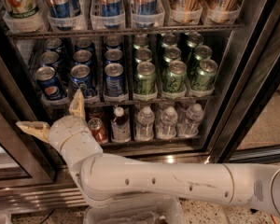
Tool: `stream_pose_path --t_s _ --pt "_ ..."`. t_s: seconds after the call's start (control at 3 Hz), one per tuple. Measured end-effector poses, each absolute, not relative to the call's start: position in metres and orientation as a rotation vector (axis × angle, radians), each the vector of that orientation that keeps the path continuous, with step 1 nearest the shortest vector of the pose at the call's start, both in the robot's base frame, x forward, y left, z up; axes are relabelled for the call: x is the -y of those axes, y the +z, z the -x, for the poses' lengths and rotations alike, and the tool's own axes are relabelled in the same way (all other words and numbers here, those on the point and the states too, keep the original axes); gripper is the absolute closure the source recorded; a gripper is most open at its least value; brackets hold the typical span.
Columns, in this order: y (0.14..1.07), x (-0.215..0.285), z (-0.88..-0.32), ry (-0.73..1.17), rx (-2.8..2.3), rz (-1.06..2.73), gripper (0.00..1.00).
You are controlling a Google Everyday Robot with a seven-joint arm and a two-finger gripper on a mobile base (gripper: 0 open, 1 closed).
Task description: Pick pepsi can from middle shelf of fridge
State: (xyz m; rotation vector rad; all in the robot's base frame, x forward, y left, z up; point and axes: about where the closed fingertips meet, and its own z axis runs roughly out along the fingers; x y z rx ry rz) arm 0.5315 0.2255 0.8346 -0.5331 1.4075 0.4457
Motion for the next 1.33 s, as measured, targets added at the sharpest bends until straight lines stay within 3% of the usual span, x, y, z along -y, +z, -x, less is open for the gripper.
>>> stream_pose_path --t_s 0.33,1.0,1.33 --pt "0.8346 -0.2255 -0.5315 0.446 -1.407 0.533 0.04" --pt "0.8346 -0.2255 -0.5315 0.446 -1.407 0.533 0.40" --pt "0.8346 -0.2255 -0.5315 0.446 -1.407 0.533 0.31"
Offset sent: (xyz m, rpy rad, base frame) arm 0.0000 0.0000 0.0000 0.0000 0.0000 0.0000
